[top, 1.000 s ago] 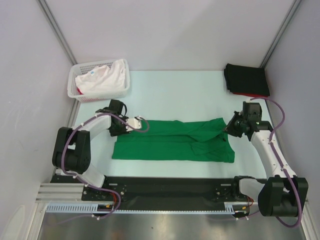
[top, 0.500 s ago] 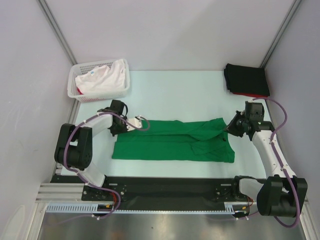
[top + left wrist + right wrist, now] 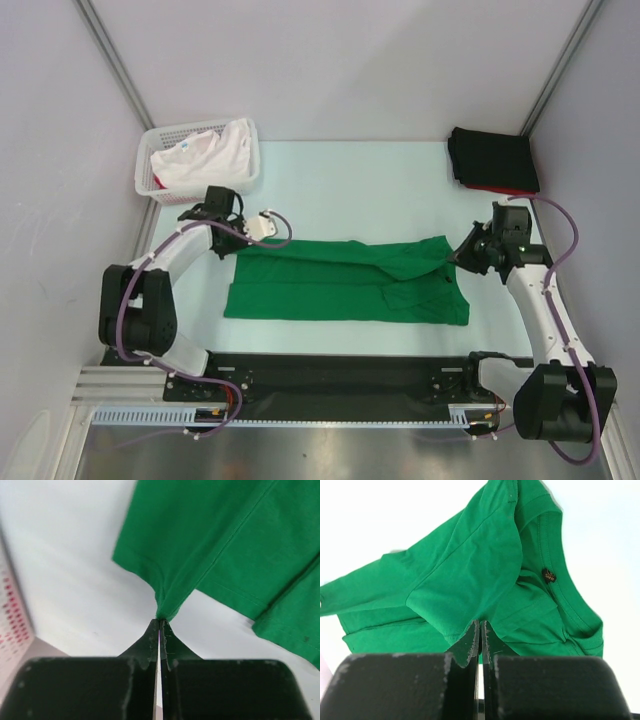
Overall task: Fold and stack the t-shirts
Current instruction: Fold the tshirt
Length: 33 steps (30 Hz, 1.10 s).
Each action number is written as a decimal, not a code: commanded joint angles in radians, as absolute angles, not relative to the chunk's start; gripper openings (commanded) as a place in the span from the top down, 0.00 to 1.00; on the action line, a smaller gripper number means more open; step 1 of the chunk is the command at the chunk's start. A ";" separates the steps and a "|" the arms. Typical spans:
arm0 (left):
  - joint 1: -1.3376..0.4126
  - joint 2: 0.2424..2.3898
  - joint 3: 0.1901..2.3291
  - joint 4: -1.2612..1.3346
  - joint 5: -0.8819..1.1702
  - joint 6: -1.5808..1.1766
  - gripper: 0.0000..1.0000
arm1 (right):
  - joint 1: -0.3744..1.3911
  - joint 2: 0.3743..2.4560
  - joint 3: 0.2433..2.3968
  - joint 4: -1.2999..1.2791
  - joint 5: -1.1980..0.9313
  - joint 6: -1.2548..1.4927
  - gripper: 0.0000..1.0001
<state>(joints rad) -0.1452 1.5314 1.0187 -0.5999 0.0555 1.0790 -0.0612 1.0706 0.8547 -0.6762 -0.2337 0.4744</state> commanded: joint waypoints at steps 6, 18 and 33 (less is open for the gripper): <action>-0.147 1.609 1.029 -0.609 0.043 1.075 0.42 | -0.064 1.153 0.848 -0.520 -0.258 0.512 1.00; -0.596 1.666 1.365 -0.516 0.146 0.795 0.41 | -0.057 1.602 1.018 -0.201 -0.259 0.621 1.00; -0.994 1.994 1.526 -0.229 0.100 0.666 0.44 | -0.037 1.821 1.105 -0.137 -0.276 0.675 1.00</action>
